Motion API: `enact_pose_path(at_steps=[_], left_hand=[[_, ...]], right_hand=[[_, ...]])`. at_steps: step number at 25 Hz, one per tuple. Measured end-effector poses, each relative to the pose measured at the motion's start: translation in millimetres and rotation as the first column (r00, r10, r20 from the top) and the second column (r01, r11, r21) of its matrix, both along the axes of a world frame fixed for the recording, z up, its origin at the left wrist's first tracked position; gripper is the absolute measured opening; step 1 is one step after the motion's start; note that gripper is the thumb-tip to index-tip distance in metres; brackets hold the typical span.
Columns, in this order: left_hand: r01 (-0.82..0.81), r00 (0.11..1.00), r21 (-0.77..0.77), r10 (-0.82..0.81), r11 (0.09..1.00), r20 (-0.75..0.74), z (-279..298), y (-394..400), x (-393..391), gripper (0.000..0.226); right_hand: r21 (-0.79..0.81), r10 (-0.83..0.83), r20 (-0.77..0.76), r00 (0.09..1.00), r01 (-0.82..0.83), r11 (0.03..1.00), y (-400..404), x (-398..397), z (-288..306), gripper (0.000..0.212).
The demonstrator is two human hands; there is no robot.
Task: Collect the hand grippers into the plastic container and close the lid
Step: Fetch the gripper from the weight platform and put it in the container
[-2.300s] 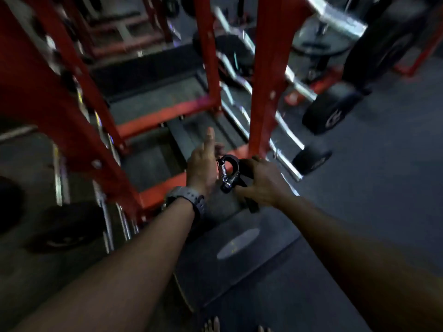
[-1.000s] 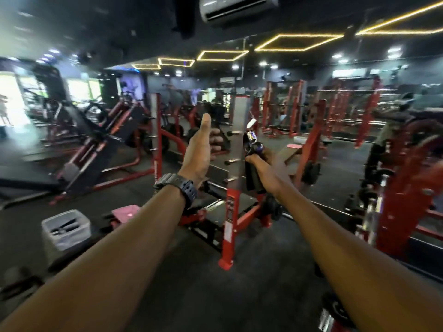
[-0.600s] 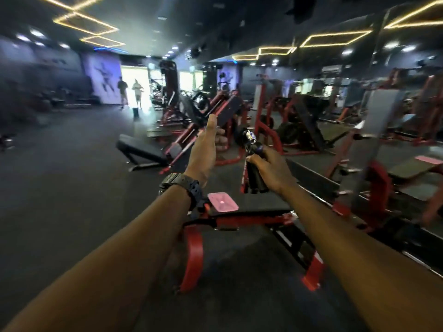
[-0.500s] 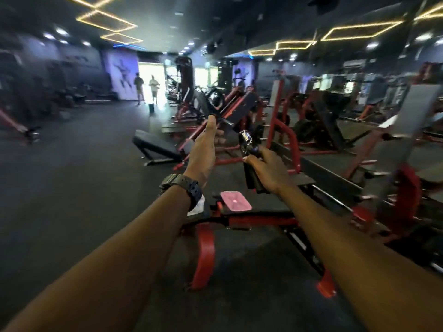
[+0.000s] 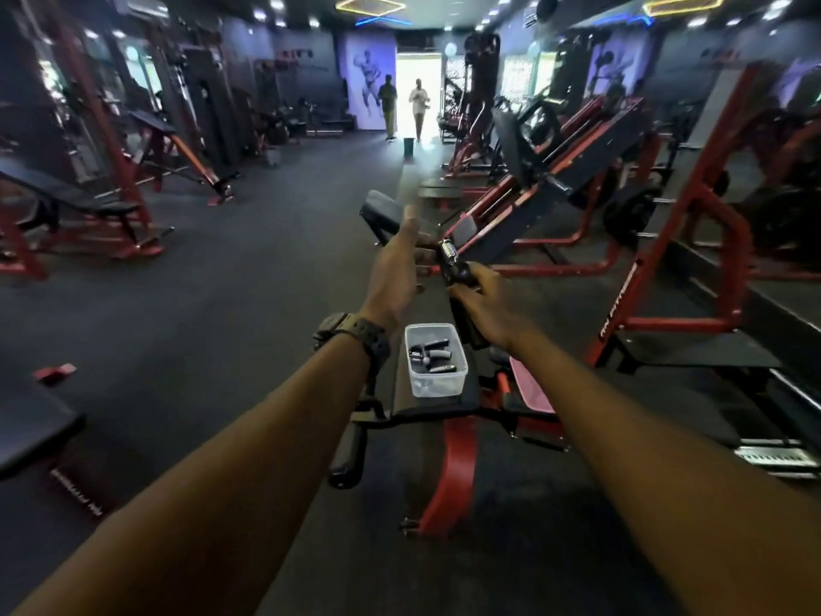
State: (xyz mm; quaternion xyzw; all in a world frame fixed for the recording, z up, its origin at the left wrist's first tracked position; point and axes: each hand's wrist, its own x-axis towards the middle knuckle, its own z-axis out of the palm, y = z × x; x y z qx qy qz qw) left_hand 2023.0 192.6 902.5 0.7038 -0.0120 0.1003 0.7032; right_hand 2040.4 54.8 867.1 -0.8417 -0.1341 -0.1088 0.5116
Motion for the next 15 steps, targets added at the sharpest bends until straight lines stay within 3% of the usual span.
enact_pose_path(at_steps=[5,9,15], left_hand=[[-0.041,0.999,-0.018,0.042,0.999,0.027,-21.2,10.2,105.9,0.057],[-0.027,0.998,-0.016,0.026,1.000,-0.064,-48.2,21.8,199.6,0.071],[0.006,0.988,0.008,-0.005,1.000,-0.153,-89.1,26.4,296.5,0.071]], right_hand=[[-0.044,0.026,-0.034,0.999,-0.028,0.999,10.5,105.9,-17.5,0.032],[-0.096,-0.028,-0.062,0.998,0.022,0.995,19.7,188.2,-38.4,0.030],[-0.237,-0.049,-0.120,0.992,0.019,0.971,21.6,282.4,-73.7,0.036]])
